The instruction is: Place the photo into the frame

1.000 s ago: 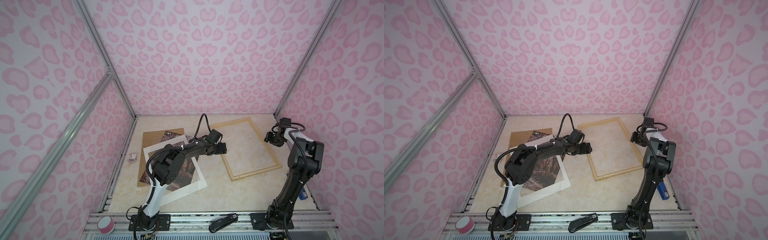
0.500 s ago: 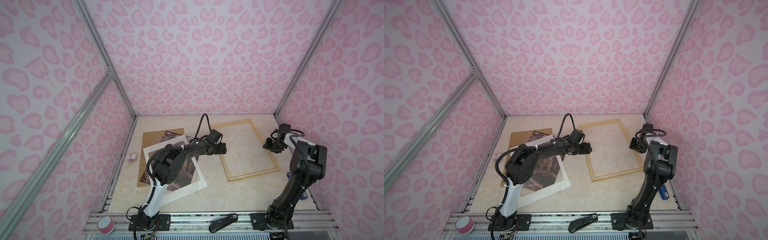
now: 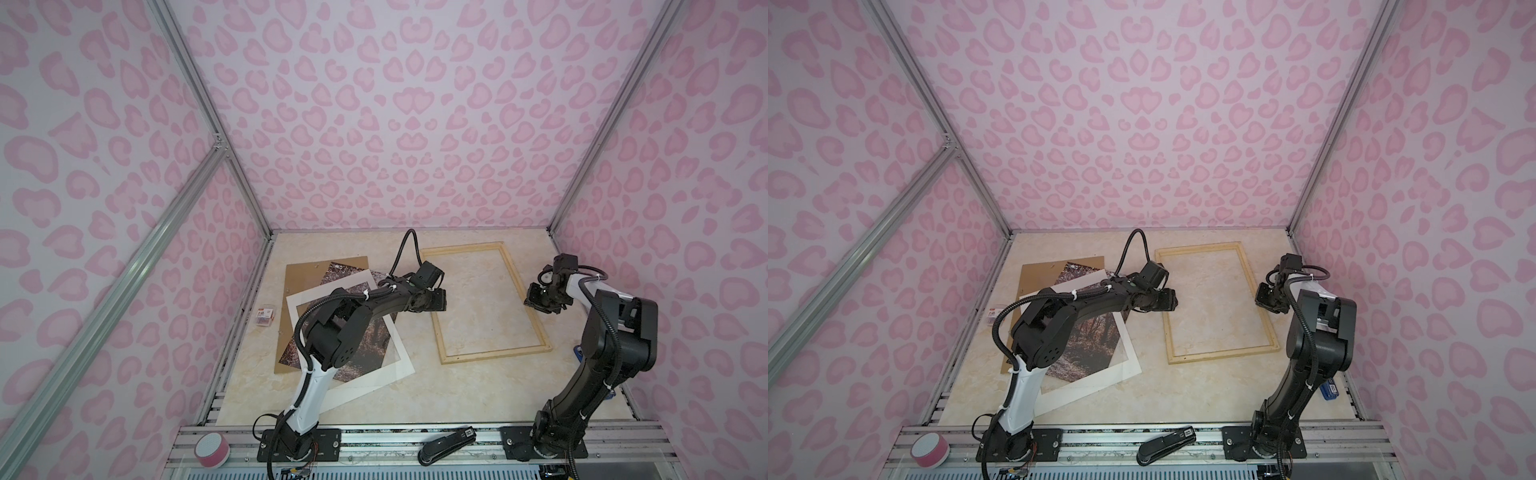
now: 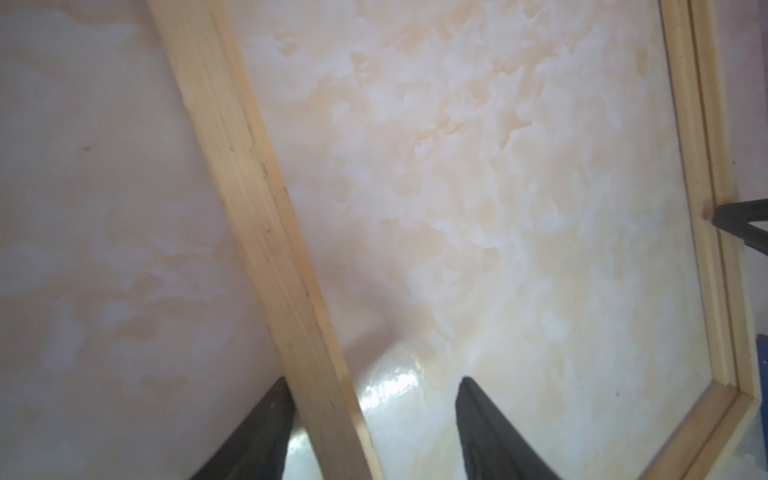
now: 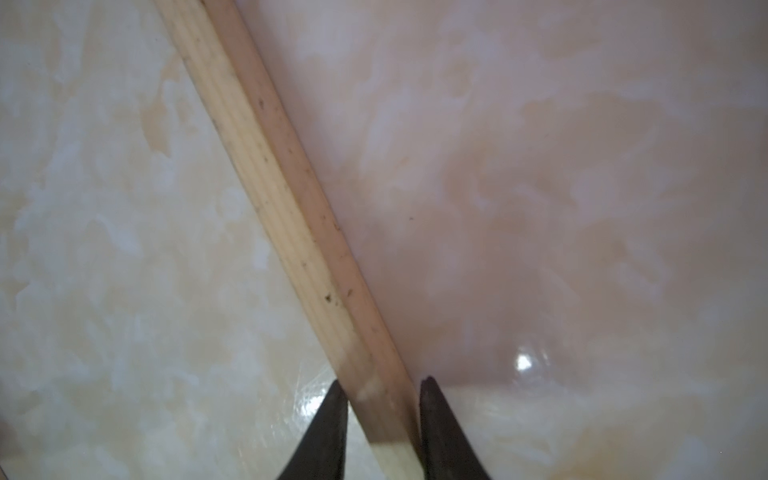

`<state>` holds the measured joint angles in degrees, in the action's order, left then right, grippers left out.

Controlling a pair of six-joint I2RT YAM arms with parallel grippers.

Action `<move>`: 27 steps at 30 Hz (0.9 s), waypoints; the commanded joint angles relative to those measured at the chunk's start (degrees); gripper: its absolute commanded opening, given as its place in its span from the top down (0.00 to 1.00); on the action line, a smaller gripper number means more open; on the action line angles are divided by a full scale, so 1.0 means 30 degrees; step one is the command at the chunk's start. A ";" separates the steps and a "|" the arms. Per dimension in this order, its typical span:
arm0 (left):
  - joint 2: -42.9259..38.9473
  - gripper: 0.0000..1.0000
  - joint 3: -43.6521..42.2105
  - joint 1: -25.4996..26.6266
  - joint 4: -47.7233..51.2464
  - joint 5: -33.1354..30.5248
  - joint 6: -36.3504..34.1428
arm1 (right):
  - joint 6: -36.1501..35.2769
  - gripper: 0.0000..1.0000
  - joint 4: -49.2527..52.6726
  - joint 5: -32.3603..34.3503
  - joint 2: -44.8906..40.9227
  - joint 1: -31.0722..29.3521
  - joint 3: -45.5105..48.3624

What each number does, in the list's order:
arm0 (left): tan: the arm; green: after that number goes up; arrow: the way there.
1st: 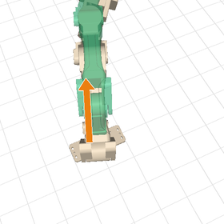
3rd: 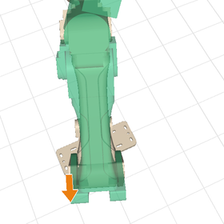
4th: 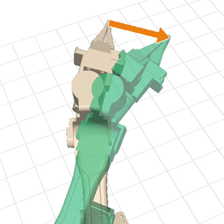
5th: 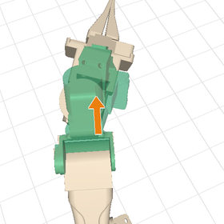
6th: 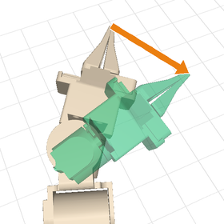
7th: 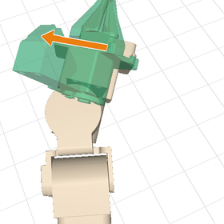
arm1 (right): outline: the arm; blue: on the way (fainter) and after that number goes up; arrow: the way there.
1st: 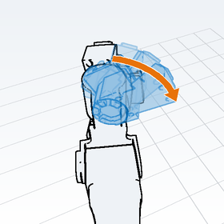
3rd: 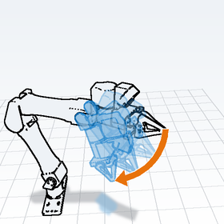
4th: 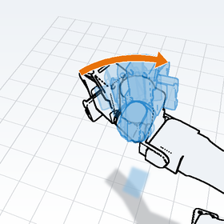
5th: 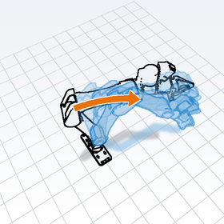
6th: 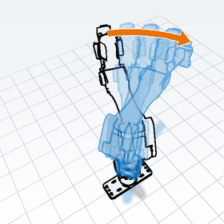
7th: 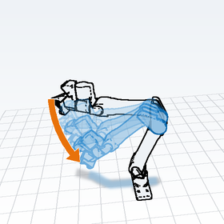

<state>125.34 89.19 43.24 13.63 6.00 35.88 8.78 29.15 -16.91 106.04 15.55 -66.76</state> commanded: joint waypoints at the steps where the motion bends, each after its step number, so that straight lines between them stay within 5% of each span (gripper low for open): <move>1: -0.0431 0.38 -0.0436 0.0037 0.0381 0.0000 -0.0416 | 0.0178 0.72 0.0331 0.0200 -0.0590 -0.0228 0.0777; 10: -0.0612 0.46 -0.0798 0.0055 0.0575 0.0168 -0.0555 | 0.0180 0.73 0.0568 0.0799 -0.2211 -0.0262 0.2127; 27: -0.1180 0.57 -0.1156 0.0054 0.1690 -0.1470 -0.0614 | -0.0475 0.81 0.1291 -0.0059 -0.1056 -0.1401 0.1353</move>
<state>123.07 86.19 43.40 16.36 1.08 34.46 7.53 29.95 -14.94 101.62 12.36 -62.61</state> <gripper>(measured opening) 0.429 0.190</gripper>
